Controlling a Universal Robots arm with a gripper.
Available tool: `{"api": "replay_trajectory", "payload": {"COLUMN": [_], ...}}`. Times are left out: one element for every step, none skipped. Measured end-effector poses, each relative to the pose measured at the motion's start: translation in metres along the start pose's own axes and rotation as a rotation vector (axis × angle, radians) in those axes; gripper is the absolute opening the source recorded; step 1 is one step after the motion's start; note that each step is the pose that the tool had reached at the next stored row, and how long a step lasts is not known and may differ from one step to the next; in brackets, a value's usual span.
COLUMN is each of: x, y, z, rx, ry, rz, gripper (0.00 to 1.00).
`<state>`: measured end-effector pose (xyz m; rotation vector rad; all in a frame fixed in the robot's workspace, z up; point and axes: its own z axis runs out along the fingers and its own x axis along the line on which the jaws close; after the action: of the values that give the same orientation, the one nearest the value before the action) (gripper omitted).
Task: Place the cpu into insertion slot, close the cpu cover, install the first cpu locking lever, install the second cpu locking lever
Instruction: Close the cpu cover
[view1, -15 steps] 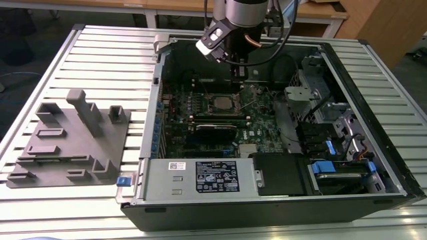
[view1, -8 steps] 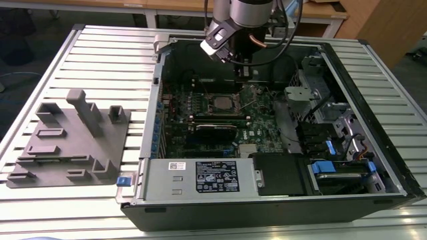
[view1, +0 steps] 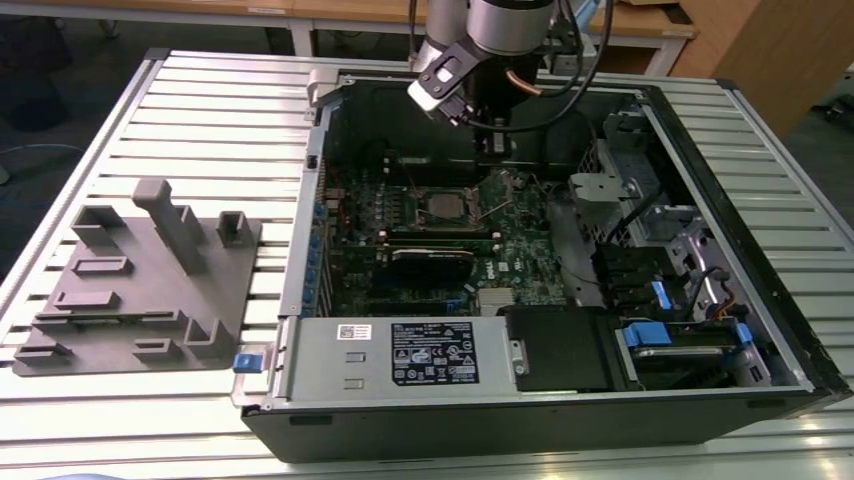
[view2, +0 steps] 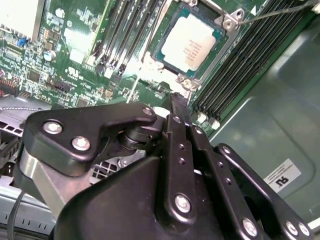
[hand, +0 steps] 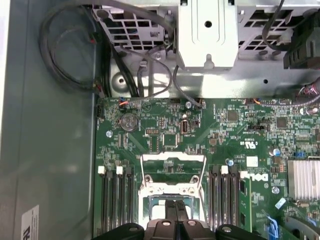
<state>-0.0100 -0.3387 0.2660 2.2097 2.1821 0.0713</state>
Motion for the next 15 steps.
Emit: {"api": "replay_trajectory", "payload": {"x": [0.0, 0.0, 0.0001, 0.0001, 0.0001, 0.0001, 0.0001, 0.0001, 0.0001, 0.0001, 0.0001, 0.0001, 0.0001, 0.0001, 0.0001], "y": [0.0014, 0.003, 0.0046, 0.0061, 0.0074, 0.0079, 0.008, 0.008, 0.008, 0.008, 0.0081, 0.0083, 0.009, 0.0099, 0.011], "z": [0.0001, 0.0002, 0.0003, 0.0004, 0.0004, 0.0005, 0.0005, 0.0005, 0.0005, 0.0005, 0.0005, 0.0005, 0.0005, 0.0006, 0.0007], "rx": [0.0, -0.0001, -0.0001, 0.0, -0.0001, 0.0, 0.0, 0.0, 0.0, 0.0, 0.0, 0.0, 0.0, 0.0, 0.0], "ry": [0.0, 0.0, 0.0, 0.0, 0.0, 0.0, 0.0, 0.0, 0.0, 0.0, 0.0, 0.0, 0.0, 0.0001, 0.0001], "rz": [0.0, 0.0, 0.0, 0.0, 0.0, 0.0, 0.0, 0.0, 0.0, 0.0, 0.0, 0.0, 0.0, 0.0, 0.0], "gripper": [0.11, 0.11, 0.11, 0.11, 0.11, 0.11, 0.11, 0.11, 0.11, 0.11, 0.11, 0.11, 0.11, 0.11, 0.11]}}
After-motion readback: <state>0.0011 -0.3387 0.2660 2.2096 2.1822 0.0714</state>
